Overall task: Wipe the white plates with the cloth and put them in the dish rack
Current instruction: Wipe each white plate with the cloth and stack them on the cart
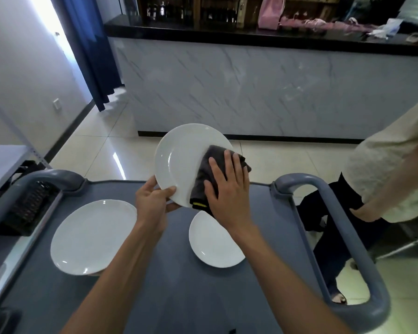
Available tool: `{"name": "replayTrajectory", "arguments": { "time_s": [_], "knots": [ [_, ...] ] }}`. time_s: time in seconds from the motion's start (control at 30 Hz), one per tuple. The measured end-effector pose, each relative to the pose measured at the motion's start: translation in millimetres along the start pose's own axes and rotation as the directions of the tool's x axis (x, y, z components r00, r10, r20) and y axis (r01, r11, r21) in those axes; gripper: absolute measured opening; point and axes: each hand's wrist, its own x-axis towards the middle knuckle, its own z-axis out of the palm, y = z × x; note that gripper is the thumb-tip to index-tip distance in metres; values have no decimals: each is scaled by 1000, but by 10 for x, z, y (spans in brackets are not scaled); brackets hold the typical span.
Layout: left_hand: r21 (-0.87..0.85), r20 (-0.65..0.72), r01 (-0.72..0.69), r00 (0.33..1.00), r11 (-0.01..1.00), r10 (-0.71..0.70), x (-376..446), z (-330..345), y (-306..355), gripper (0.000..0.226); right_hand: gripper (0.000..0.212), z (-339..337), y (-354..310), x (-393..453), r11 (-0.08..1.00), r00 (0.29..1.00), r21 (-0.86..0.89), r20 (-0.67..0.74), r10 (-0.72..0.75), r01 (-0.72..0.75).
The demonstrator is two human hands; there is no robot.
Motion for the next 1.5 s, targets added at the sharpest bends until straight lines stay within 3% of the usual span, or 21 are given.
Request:
{"name": "replayTrajectory", "arguments": {
  "time_s": [0.27,0.43,0.63,0.97,1.37,1.5],
  "knots": [
    [18,3,-15,1000,1000,15,-74,154,-24,43,59,72,-80,-265,1000,997,6,75,-24,23],
    [34,6,-32,999,999,31,-103,140,-21,46,58,39,73,-339,991,986,43,103,-130,126],
    [42,39,-18,999,999,17,-156,166,-74,43,59,-10,303,-173,997,996,-30,52,-76,78],
    [94,124,-37,992,995,25,-190,185,-24,43,53,-52,158,222,993,992,-52,-65,-110,107],
    [214,283,-47,959,976,-16,-301,39,37,52,51,-120,-201,467,943,942,-7,-33,-334,334],
    [252,289,-28,956,967,-47,-341,11,23,50,49,-163,-250,457,858,858,-40,-3,-513,513]
  ]
}}
